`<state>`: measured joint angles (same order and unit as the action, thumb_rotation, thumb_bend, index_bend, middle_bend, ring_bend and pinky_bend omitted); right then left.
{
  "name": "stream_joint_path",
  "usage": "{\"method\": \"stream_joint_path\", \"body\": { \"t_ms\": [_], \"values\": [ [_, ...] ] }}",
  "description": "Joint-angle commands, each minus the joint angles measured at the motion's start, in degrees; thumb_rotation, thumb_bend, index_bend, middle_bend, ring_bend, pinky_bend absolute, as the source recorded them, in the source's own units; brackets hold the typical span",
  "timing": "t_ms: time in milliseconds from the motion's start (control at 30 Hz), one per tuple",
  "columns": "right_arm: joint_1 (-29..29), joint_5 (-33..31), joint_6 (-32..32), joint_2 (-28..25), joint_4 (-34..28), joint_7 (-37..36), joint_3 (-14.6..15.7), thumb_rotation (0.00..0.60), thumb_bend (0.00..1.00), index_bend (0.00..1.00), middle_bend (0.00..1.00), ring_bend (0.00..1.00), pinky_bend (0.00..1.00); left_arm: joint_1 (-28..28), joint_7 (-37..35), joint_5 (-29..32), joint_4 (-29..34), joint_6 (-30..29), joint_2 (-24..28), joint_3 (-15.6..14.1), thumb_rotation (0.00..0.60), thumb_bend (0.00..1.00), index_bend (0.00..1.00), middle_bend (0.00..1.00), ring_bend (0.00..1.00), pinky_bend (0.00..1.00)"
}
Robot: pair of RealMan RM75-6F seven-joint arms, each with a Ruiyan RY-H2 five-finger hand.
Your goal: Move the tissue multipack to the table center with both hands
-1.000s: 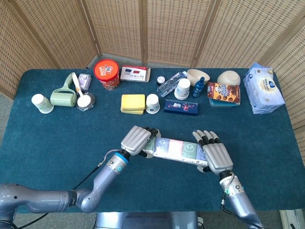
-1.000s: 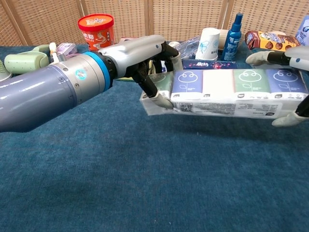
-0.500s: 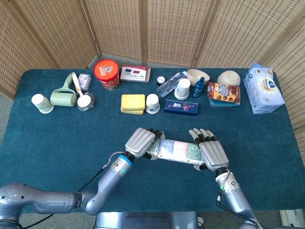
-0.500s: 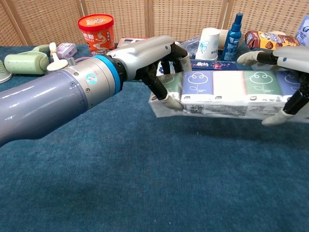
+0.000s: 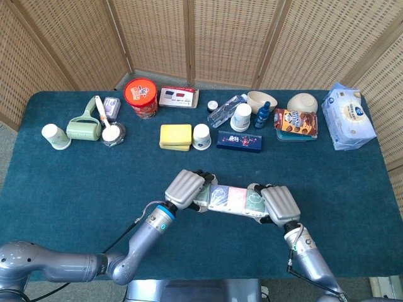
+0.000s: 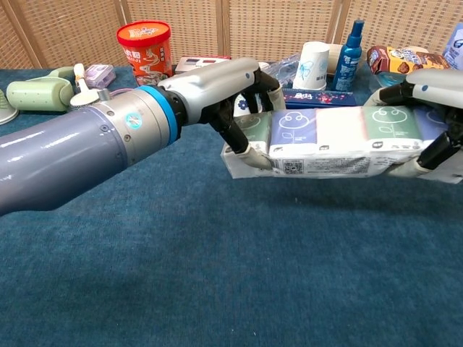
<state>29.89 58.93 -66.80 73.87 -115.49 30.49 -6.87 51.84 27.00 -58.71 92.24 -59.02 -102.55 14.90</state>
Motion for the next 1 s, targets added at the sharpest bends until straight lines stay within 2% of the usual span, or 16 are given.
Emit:
{"method": "stream_joint_path", "body": {
  "t_ms": [33, 167, 367, 533, 667, 800, 900, 1000],
  "values": [
    [-0.1, 0.2, -0.3, -0.2, 0.1, -0.3, 0.2, 0.6, 0.99, 0.71, 0.8, 0.76, 0.96, -0.2, -0.8, 0.9, 2.6, 2.2, 3.0, -0.5, 0.6, 0.0, 0.0, 0.0, 0.01, 0.28],
    [-0.4, 0.5, -0.5, -0.3, 0.5, -1.1, 0.4, 0.6, 0.99, 0.71, 0.8, 0.76, 0.96, -0.7, -0.5, 1.1, 5.0, 1.9, 5.2, -0.8, 0.6, 0.0, 0.0, 0.0, 0.0, 0.16],
    [-1.2, 1.3, -0.7, -1.2, 1.9, -3.6, 0.8, 0.6, 0.99, 0.71, 0.8, 0.75, 0.96, -3.3, 2.2, 1.0, 11.2, -1.5, 12.4, -2.6, 0.6, 0.0, 0.0, 0.0, 0.0, 0.14],
    [-1.9, 2.9, -0.8, -1.9, 2.3, -5.4, 1.3, 0.6, 0.99, 0.71, 0.8, 0.75, 0.96, -9.1, 0.3, -5.0, 14.0, -6.4, 21.5, -7.3, 0.6, 0.0, 0.0, 0.0, 0.0, 0.14],
    [-2.0, 3.4, -1.1, -2.2, 2.2, -5.5, 1.5, 0.6, 0.99, 0.71, 0.8, 0.75, 0.96, -12.3, -3.1, -9.1, 12.8, -8.7, 25.6, -9.5, 0.6, 0.0, 0.0, 0.0, 0.0, 0.13],
    [-2.3, 3.7, -1.7, -2.6, 1.6, -5.6, 1.3, 0.6, 0.99, 0.71, 0.79, 0.75, 0.96, -16.8, -7.0, -12.5, 8.2, -13.0, 30.0, -11.8, 0.6, 0.0, 0.0, 0.0, 0.0, 0.12],
    [-2.4, 4.2, -2.3, -2.6, 1.4, -5.6, 1.1, 0.6, 0.99, 0.71, 0.78, 0.74, 0.96, -21.0, -11.9, -12.8, 4.3, -15.4, 34.0, -13.2, 0.6, 0.0, 0.0, 0.0, 0.0, 0.1],
    [-2.4, 4.6, -2.5, -2.7, 1.0, -5.6, 1.0, 0.6, 0.99, 0.71, 0.78, 0.73, 0.96, -25.0, -11.4, -12.1, 2.4, -18.7, 36.1, -14.7, 0.6, 0.0, 0.0, 0.0, 0.0, 0.09]
  ]
}}
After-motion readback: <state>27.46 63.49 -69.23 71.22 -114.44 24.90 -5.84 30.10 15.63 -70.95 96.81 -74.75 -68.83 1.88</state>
